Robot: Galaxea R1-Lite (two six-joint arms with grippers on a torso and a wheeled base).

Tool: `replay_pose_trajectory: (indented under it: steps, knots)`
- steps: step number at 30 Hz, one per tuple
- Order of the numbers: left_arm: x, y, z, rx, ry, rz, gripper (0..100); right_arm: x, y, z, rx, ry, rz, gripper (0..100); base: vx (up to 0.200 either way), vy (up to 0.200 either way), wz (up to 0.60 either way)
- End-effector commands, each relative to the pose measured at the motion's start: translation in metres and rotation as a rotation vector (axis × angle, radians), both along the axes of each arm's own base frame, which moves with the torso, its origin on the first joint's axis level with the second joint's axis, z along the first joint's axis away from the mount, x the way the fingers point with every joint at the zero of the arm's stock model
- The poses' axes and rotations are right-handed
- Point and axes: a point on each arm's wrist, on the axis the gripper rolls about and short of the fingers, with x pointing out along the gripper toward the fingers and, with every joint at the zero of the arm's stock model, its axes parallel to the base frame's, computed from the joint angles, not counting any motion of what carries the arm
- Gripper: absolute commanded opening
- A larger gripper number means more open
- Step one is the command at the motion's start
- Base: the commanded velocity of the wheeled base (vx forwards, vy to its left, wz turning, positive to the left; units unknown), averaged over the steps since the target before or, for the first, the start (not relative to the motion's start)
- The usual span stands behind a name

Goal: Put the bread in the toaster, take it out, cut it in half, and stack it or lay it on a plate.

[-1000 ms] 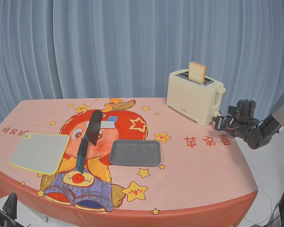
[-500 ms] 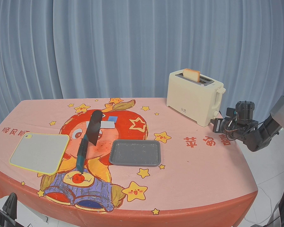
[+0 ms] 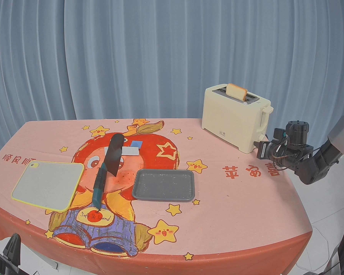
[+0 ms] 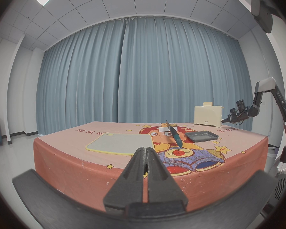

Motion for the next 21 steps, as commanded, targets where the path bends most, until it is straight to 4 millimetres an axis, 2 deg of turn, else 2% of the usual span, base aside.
replay_pose_trajectory:
  steps: [1,13,17,18,21]
  knots:
    - [0.001,0.0,-0.005,-0.001,0.019,0.0,0,-0.003,0.001,0.0,-0.001,-0.018,0.004,0,0.0,0.0,0.0]
    - [0.001,0.0,-0.005,-0.001,0.019,0.0,0,-0.021,0.011,0.022,-0.008,-0.066,0.009,0,0.0,0.0,0.0]
    - [0.001,0.0,-0.005,-0.001,0.019,0.0,0,-0.03,0.011,0.036,-0.006,-0.091,0.015,0,0.0,0.0,0.0]
    - [0.001,0.0,-0.005,-0.001,0.019,0.0,0,-0.03,0.011,0.036,-0.005,-0.093,0.015,100,0.0,0.0,0.0]
    - [0.001,0.0,-0.005,-0.001,0.019,0.0,0,-0.032,0.011,0.041,-0.009,-0.107,0.018,100,0.0,0.0,0.0]
